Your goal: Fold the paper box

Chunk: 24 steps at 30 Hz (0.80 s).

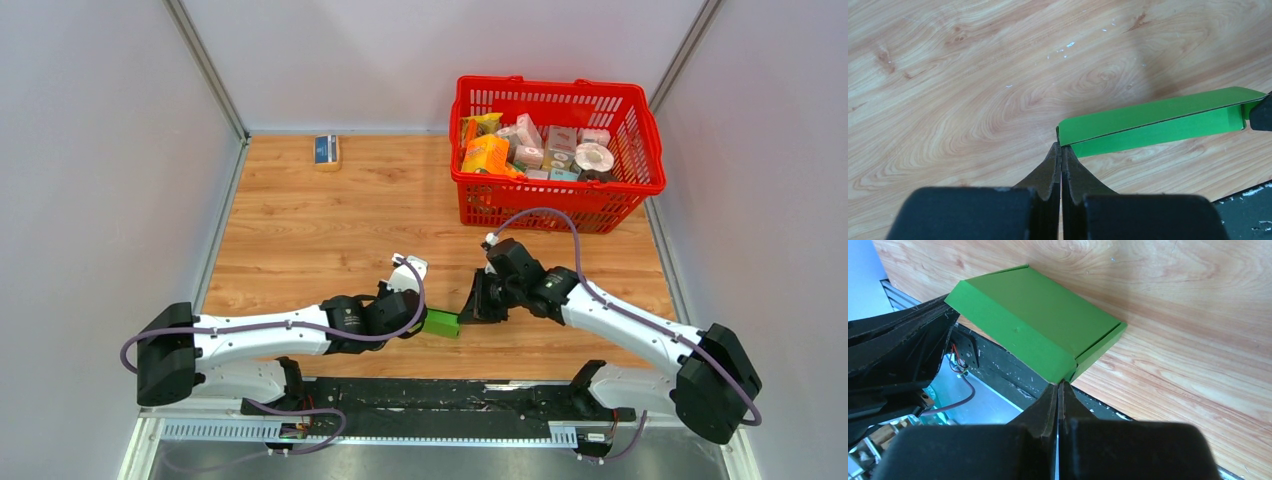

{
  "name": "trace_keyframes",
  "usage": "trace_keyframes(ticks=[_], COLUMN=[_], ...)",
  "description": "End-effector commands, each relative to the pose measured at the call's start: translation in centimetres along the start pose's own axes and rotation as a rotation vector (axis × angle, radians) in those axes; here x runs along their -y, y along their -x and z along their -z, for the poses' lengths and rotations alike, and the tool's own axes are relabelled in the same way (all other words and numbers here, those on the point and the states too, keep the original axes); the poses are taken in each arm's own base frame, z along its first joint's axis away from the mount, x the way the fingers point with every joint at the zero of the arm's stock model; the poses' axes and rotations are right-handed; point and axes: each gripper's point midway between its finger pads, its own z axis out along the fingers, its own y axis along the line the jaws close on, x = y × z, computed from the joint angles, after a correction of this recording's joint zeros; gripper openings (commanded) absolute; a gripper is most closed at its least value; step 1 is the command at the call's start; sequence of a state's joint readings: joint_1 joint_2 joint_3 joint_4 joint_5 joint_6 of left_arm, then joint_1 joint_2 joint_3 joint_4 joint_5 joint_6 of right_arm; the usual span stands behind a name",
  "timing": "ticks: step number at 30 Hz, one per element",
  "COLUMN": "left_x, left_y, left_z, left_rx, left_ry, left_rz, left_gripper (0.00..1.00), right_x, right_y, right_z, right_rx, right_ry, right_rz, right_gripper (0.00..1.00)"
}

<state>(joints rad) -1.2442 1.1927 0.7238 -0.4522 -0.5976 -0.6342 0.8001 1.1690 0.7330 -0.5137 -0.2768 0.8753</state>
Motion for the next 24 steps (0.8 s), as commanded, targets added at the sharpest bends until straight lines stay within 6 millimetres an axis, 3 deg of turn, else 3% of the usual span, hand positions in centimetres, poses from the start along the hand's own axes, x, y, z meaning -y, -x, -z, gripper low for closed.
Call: trace_keyframes(ticks=[1,5,9,12,18,24], left_x=[1.5,1.4,1.4,1.7,1.8,1.8], left_y=[-0.3,-0.3,0.1,0.5,0.6,0.3], left_z=[0.2,0.3,0.6,0.8,1.1,1.2], left_rx=[-0.029,-0.029,-0.022,-0.033,-0.093,-0.106], left_ry=[-0.051,-0.045,-0.039,-0.044,-0.005,-0.01], left_rz=[0.0,0.002,0.034,0.051,0.033,0.04], left_gripper=[0.0,0.0,0.0,0.0,0.0,0.0], right_x=[-3.6,-3.7,-1.4,-0.9,-0.2,0.9], right_y=[1.4,1.8,1.3,1.1,0.5,0.4], right_z=[0.9,1.4,2.3,2.3,1.0,1.1], right_rx=[0.047,0.063,0.121,0.177,0.24,0.254], right_ry=[0.172,0.156,-0.063,-0.121,-0.178,-0.202], right_rz=[-0.01,0.052,0.24,0.328,0.402,0.433], right_gripper=[0.0,0.0,0.28,0.35,0.34,0.37])
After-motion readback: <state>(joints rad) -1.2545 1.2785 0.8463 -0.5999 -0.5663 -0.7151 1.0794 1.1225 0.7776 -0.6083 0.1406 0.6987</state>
